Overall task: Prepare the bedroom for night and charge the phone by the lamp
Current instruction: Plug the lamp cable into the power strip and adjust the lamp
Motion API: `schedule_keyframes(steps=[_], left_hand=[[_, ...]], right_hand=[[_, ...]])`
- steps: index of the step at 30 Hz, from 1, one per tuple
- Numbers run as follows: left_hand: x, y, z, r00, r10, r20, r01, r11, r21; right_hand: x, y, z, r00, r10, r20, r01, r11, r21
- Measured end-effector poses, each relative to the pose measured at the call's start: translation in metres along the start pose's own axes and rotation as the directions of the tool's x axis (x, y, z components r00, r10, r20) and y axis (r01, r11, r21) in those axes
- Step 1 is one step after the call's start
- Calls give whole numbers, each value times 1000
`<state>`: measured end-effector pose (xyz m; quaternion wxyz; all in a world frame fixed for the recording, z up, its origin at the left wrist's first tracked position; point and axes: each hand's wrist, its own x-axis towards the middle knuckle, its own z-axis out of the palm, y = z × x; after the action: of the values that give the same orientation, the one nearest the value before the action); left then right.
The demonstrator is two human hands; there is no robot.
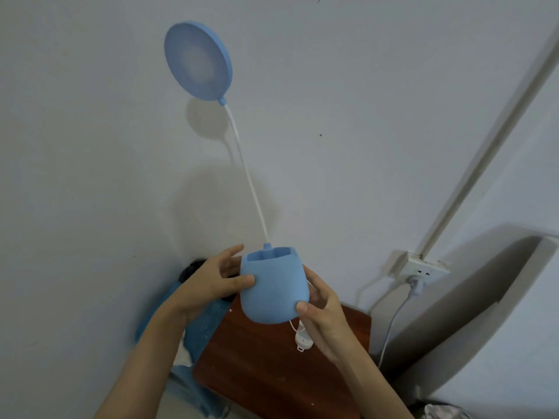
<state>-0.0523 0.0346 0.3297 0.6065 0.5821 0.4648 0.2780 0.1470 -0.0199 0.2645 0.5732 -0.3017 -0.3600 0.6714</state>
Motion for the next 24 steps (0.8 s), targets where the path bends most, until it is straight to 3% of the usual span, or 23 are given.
schedule_keyframes(steps=[3,5,12,15,18,24], left_hand=[[1,0,3,985,-11,174,28,995,-96],[2,0,6,984,-10,178,30,994,-108],[2,-6,13,1000,-8,-24,5,992,-124],[-1,-15,16,992,24,-125,-43,986,-159],[-5,-25,25,977,81,-195,-102,989,-103],[-15,-41,39,943,156,-293,-150,988,42]], right_hand=[[4,3,-2,994,50,97,-57,996,65],[5,5,-3,991,67,117,-79,992,98],[1,11,1,998,68,19,-70,985,155],[-7,17,13,995,97,-34,-85,962,258],[-12,26,22,994,94,-54,-69,932,355],[-20,42,26,990,114,-80,-76,924,375]])
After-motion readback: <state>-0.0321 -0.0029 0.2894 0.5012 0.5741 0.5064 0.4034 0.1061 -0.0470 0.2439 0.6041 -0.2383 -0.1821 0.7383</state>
